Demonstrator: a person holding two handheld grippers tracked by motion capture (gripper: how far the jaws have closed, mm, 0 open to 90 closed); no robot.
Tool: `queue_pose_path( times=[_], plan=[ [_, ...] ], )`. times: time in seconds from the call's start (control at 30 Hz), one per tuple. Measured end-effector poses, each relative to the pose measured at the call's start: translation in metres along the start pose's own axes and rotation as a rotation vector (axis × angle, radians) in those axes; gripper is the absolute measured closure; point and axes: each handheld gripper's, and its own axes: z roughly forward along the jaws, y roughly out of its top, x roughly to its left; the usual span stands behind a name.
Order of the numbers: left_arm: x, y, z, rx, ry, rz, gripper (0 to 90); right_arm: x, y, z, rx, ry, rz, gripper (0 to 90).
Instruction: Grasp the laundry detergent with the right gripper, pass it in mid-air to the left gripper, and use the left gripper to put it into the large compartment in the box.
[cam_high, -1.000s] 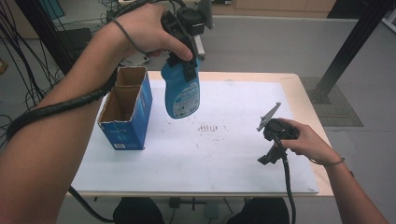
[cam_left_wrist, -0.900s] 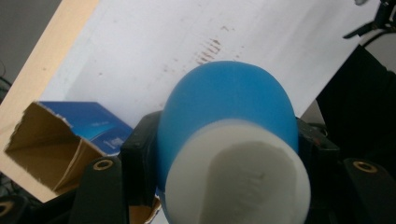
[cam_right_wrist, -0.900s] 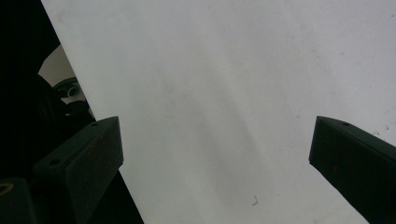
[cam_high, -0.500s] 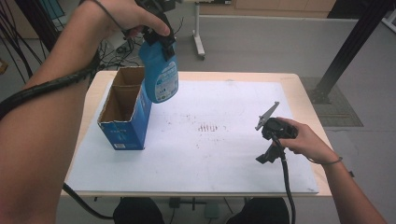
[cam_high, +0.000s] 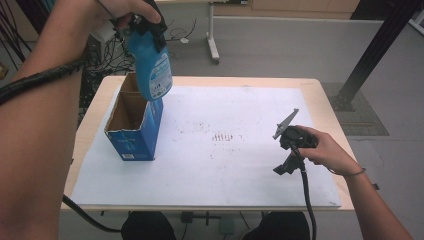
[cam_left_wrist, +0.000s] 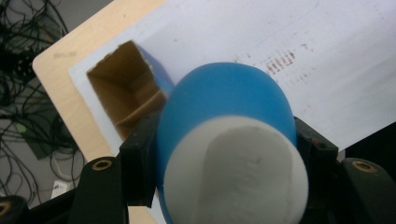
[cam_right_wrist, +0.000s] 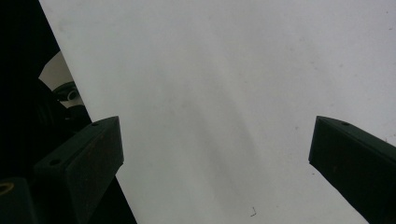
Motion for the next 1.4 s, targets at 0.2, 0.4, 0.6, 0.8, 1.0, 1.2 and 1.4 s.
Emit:
queue_pose_path(
  times=[0.2, 0.4, 0.6, 0.8, 1.0, 1.2, 1.4],
  plan=[
    [0.021, -0.006, 0.001, -0.004, 0.009, -0.085, 37.7, 0.000, 0.000, 0.000, -0.002, -0.001, 0.000, 2.6],
    [0.040, -0.013, 0.000, -0.015, 0.027, -0.151, 37.7, 0.000, 0.001, 0.001, -0.002, -0.001, -0.002, 2.6],
    [0.053, -0.019, 0.005, -0.026, 0.043, -0.232, 37.7, 0.000, 0.004, 0.001, -0.004, 0.001, -0.006, 2.8],
    [0.064, -0.024, 0.011, -0.019, 0.072, -0.310, 37.7, 0.001, 0.005, 0.002, 0.001, 0.000, -0.011, 2.9],
    [0.074, -0.026, 0.017, -0.007, 0.074, -0.366, 37.7, 0.001, 0.005, 0.002, -0.001, -0.001, -0.013, 2.9],
    [0.078, -0.029, 0.020, -0.005, 0.068, -0.386, 37.8, 0.001, 0.004, 0.002, -0.002, 0.002, -0.006, 2.9],
    [0.078, -0.030, 0.028, 0.001, 0.070, -0.382, 37.7, 0.000, 0.004, 0.002, -0.003, -0.002, -0.009, 2.9]
  ],
)
